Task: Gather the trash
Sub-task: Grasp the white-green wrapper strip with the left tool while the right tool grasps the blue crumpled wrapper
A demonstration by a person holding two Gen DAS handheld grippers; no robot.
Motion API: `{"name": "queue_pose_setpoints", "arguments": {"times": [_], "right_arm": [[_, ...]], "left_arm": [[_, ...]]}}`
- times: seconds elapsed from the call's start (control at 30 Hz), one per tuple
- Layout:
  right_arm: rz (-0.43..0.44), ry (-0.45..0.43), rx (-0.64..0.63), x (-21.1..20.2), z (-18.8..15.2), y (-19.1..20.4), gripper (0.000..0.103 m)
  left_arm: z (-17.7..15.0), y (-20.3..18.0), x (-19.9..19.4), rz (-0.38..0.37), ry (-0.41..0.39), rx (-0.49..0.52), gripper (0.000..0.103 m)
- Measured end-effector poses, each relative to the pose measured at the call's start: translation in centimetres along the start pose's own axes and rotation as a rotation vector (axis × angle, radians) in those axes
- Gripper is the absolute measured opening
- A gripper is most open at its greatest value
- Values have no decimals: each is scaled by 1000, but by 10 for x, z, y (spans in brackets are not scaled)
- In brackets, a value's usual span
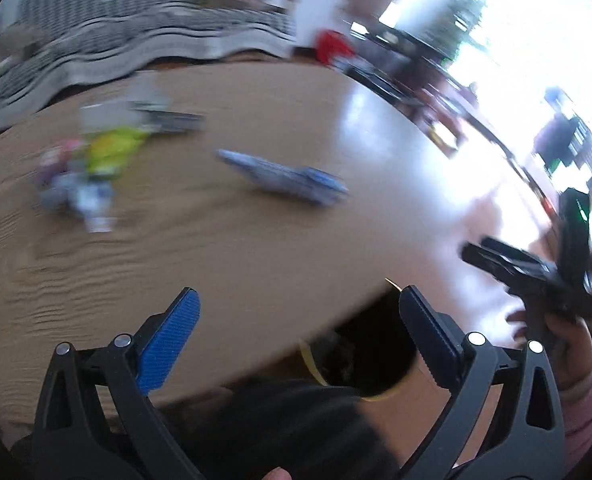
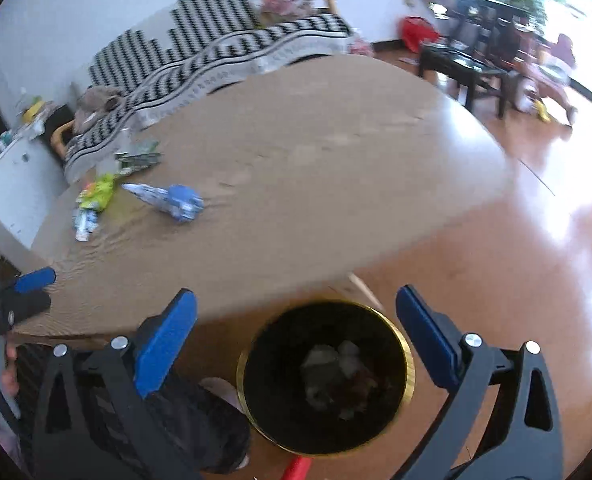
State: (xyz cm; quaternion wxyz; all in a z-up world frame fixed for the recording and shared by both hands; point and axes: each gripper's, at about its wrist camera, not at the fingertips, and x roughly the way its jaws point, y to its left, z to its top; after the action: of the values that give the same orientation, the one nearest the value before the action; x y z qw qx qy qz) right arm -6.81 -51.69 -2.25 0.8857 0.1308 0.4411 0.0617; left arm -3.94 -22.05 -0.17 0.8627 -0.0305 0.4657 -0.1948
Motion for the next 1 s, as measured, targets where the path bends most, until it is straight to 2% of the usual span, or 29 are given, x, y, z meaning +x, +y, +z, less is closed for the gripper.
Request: {"name": "queue_pose_setpoints", "arguments": {"times": [0.07, 0.2, 0.37, 0.6, 0.73, 0.87, 0.93, 0.97, 1.0], "right_arm": [[21, -5, -29, 11, 9, 19, 96], [57, 12, -104, 33, 22, 58, 96], [33, 48, -242, 62, 34, 99, 96], [-17, 62, -388, 103, 49, 124, 96], [-20, 84, -417, 131, 59, 129, 96], [-21, 89, -429, 151, 69, 134, 96], [-5, 87, -420, 157, 74, 136, 96], [8, 85, -412, 156, 74, 136, 96], [19, 82, -406, 157, 76, 137, 96]], "left_arm": [[5, 33, -6, 49, -16, -62, 97], [10, 78, -10, 85, -20, -145, 97], [29, 121, -4, 138, -20, -204, 97], [47, 154, 21, 177, 12, -248, 97], [55, 170, 35, 196, 16, -271, 97], [57, 176, 47, 182, 19, -277, 97], [57, 174, 47, 172, 9, -263, 89], [58, 172, 47, 171, 2, -256, 79], [58, 170, 46, 166, -1, -250, 74]]}}
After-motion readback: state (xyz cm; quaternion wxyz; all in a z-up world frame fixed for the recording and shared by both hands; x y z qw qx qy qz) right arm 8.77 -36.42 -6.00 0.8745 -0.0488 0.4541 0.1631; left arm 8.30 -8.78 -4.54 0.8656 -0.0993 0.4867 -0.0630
